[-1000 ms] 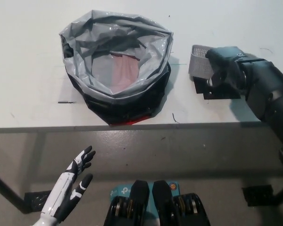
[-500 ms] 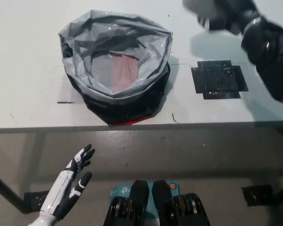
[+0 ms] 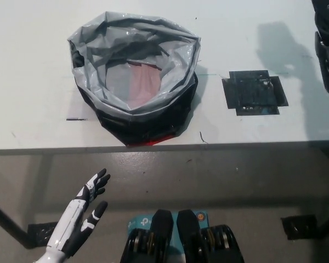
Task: Use the right hand to pick up a small rectangular container and put it into a plastic bag and lift the bag
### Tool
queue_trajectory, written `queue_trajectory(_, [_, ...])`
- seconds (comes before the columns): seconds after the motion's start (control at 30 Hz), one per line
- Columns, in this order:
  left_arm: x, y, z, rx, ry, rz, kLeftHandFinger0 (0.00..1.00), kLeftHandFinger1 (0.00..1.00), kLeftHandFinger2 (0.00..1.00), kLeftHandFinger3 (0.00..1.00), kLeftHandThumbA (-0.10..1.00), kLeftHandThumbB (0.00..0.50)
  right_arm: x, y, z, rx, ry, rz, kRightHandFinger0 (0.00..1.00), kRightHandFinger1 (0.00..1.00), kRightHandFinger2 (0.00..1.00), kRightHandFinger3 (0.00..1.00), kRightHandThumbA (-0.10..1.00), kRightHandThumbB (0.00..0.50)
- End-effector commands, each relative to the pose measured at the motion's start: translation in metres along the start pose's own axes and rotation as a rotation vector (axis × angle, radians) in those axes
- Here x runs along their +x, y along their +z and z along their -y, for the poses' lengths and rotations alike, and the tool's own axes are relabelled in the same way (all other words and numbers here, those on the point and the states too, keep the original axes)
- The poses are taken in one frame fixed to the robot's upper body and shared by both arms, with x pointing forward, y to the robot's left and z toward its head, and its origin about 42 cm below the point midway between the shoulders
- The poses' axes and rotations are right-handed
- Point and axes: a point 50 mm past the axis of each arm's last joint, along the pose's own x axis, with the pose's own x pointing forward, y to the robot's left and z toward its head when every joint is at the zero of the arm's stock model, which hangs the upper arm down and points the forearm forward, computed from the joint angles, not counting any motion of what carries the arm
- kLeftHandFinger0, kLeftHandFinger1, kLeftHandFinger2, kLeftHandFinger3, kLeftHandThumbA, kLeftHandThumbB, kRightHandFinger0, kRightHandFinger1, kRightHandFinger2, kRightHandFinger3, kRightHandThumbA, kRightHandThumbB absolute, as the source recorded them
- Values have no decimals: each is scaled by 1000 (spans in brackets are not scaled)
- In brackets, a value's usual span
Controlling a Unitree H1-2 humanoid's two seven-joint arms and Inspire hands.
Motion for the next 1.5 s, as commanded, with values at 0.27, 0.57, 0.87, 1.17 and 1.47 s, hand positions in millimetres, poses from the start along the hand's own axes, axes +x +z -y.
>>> queue_trajectory(0.27, [-4,3,-2,28,-43,35,1000,1000,1000,1000,929,279,4,123,-78,205,226,209,34,547,932,929,-100,166])
queue_trajectory(0.57, [-9,5,0,33,-58,27,1000,1000,1000,1000,932,257,-8,141,-159,105,370,217,14,462,839,826,-100,181])
queue_trajectory(0.87, [-7,6,-2,40,-65,30,1000,1000,1000,1000,942,265,-18,128,-206,-15,455,248,0,173,652,801,-100,160])
queue_trajectory(1.17, [-3,7,-4,39,-68,28,1000,1000,1000,1000,939,275,-20,103,-210,-126,468,219,0,303,754,798,-100,165])
queue_trajectory(1.47, [2,11,-5,39,-70,42,1000,1000,1000,1000,923,273,-20,68,-210,-229,488,158,25,452,864,909,-100,137])
